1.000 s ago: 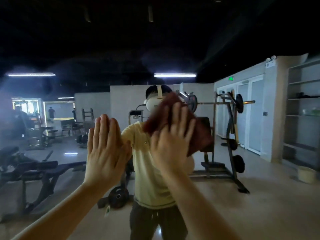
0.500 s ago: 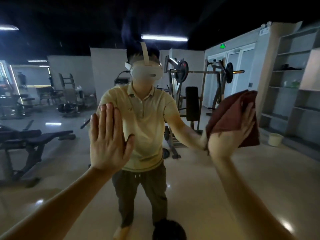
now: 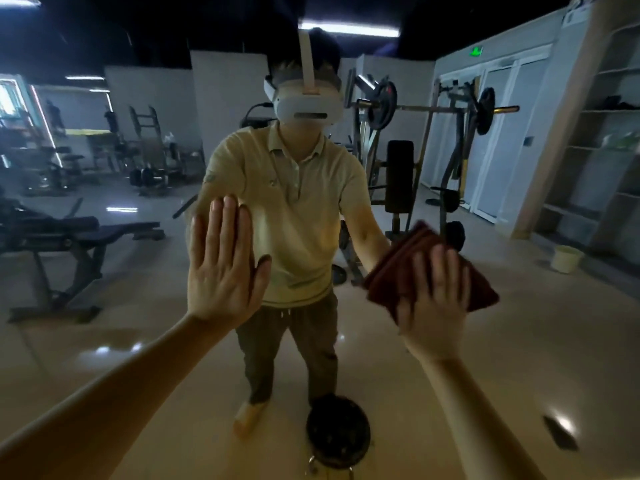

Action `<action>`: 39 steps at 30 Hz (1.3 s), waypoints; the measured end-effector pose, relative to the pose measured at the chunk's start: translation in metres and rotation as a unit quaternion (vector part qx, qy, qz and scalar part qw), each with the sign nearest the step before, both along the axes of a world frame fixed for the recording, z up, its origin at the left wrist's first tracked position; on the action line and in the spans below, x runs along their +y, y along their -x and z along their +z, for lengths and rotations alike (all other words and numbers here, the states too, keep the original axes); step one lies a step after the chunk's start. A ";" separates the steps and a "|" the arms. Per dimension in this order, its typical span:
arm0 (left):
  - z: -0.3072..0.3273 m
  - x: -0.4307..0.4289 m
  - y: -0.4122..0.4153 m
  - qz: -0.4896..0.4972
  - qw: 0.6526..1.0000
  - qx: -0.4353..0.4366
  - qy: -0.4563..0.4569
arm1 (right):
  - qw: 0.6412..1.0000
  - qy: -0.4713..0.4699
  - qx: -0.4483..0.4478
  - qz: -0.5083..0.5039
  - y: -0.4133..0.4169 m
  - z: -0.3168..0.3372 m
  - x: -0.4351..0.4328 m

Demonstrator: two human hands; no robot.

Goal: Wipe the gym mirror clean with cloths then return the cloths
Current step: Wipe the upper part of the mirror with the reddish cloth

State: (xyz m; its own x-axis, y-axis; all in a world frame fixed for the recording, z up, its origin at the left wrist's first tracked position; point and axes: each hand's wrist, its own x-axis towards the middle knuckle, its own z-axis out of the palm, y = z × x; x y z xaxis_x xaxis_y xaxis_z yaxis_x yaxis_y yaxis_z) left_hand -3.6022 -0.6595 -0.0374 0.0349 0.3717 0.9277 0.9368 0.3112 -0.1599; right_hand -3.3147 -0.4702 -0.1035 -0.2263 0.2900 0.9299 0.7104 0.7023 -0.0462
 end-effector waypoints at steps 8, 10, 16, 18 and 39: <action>-0.002 0.001 0.000 -0.023 1.000 0.002 0.009 | 0.930 0.149 0.336 0.016 0.109 0.017 -0.066; 0.002 -0.006 -0.001 -0.034 0.998 -0.002 0.048 | 0.962 0.127 0.239 0.036 0.157 0.003 -0.105; 0.030 -0.062 0.019 -0.048 0.989 0.050 0.134 | 0.989 -0.016 -0.061 0.136 0.172 -0.018 -0.134; 0.046 -0.083 0.034 -0.043 0.990 0.036 0.130 | 0.985 -0.052 -0.104 0.130 0.143 0.029 -0.108; 0.232 -0.073 0.110 0.057 0.996 0.031 -0.055 | 0.982 -0.177 -0.070 -0.001 0.133 0.269 -0.070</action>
